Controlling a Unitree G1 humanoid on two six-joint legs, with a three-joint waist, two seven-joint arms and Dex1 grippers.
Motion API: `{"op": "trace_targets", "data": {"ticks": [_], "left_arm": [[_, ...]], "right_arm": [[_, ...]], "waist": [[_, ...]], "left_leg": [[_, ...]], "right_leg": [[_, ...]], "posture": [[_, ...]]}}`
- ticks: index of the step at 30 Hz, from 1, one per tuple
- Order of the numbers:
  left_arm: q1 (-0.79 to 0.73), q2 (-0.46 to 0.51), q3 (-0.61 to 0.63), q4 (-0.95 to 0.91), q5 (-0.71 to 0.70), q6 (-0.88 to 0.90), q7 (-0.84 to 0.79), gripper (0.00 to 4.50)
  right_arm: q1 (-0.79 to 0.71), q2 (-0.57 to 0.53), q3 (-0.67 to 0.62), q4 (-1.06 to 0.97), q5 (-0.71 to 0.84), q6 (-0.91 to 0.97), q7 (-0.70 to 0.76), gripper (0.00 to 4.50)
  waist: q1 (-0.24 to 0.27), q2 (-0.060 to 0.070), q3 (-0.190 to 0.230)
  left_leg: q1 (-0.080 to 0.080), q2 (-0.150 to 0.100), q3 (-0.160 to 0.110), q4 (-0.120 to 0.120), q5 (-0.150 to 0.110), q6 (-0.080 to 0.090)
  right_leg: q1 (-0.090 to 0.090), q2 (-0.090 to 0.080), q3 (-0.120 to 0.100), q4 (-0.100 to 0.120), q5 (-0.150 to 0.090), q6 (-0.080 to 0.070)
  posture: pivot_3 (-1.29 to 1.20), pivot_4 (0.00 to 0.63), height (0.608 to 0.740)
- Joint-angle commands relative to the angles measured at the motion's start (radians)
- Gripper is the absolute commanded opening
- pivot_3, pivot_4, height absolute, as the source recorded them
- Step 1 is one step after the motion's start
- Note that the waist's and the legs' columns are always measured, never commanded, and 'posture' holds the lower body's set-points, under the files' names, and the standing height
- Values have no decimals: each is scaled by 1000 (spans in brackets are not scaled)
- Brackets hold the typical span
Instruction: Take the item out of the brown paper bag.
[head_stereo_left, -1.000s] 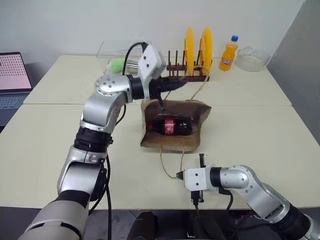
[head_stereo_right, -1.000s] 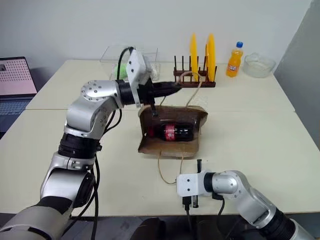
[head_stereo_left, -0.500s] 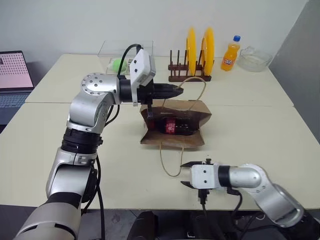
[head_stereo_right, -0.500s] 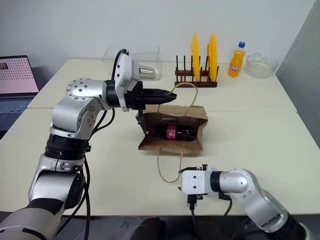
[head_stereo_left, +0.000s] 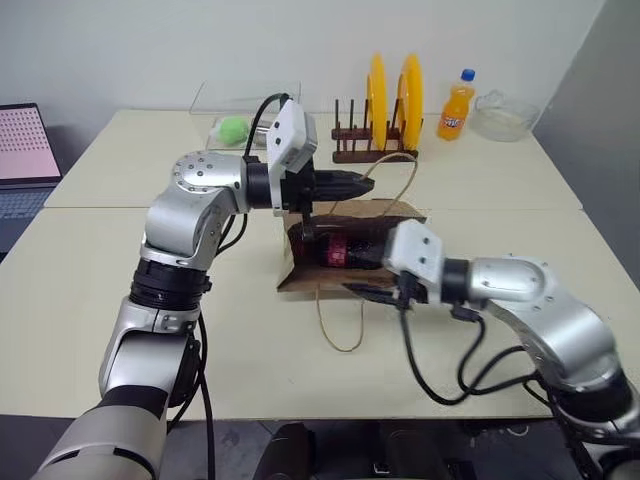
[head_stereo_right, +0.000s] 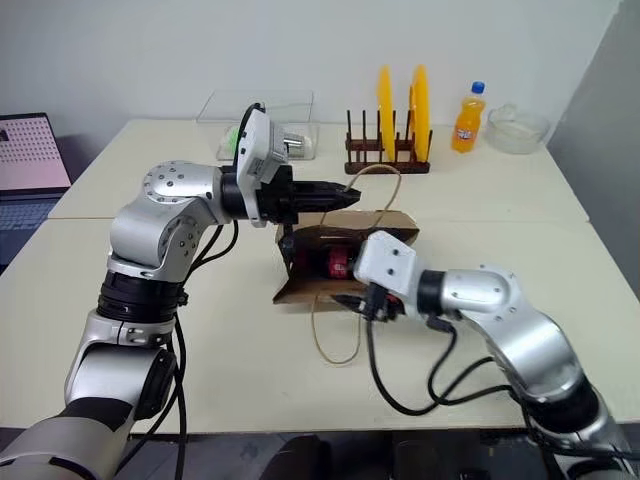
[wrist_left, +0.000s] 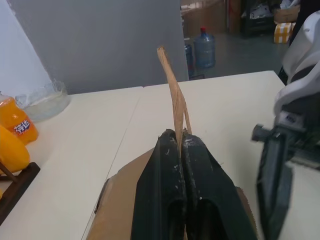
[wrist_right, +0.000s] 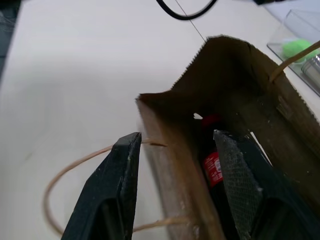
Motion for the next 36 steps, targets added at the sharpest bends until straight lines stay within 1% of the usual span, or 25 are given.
{"op": "trace_targets", "data": {"ticks": [1,3,7,11,14,18,21,26,36], "left_arm": [[-28,-2,15,-15,-9,-13,5,0],[-29,-4,15,-11,-8,-17,4,0],[-27,-9,15,-10,-8,-23,5,0],[-26,-14,15,-6,-7,-29,7,0],[-26,-16,16,-4,-7,-32,8,0],[-26,-16,18,-1,-9,-35,6,0],[-26,-17,17,-2,-11,-37,6,0],[-30,-22,15,1,-11,-39,4,0],[-32,-34,11,6,-6,-46,4,0]], "right_arm": [[-90,34,91,63,-80,26,-52,2397],[-140,46,154,126,-140,18,-71,2397],[-229,65,252,240,-246,-7,-89,2397],[-253,54,317,305,-333,-62,-79,2397],[-245,48,329,306,-358,-70,-53,2950],[-245,44,346,320,-409,-80,-41,4260],[-254,58,355,371,-446,-92,-41,4260],[-276,71,386,447,-501,-132,3,4260],[-331,119,435,676,-615,-255,73,4260]], "waist": [[0,0,0],[0,0,0],[0,0,0],[0,0,0],[-2,0,0],[-4,0,0],[-5,0,0],[-8,0,0],[-17,0,0]], "left_leg": [[-1,0,0,2,0,0],[-4,-1,2,6,0,0],[-6,-2,2,6,0,1],[-6,-2,1,6,-2,4],[-5,-2,1,6,-2,4],[-5,-2,1,6,-2,4],[-5,-2,1,6,-2,4],[-5,-2,1,7,-2,4],[-4,-2,2,7,-2,4]], "right_leg": [[-1,0,0,0,0,0],[-4,-1,1,6,0,0],[-6,-2,2,7,0,0],[-7,-2,1,11,0,0],[-7,-2,1,12,0,0],[-7,-2,1,12,0,0],[-7,-2,1,12,0,0],[-7,-2,1,12,0,0],[-7,-2,1,13,0,0]], "posture": [[0,150,740],[0,150,740],[0,150,740],[0,150,740],[0,150,740],[0,150,740],[0,150,740],[0,150,740],[0,150,740]]}}
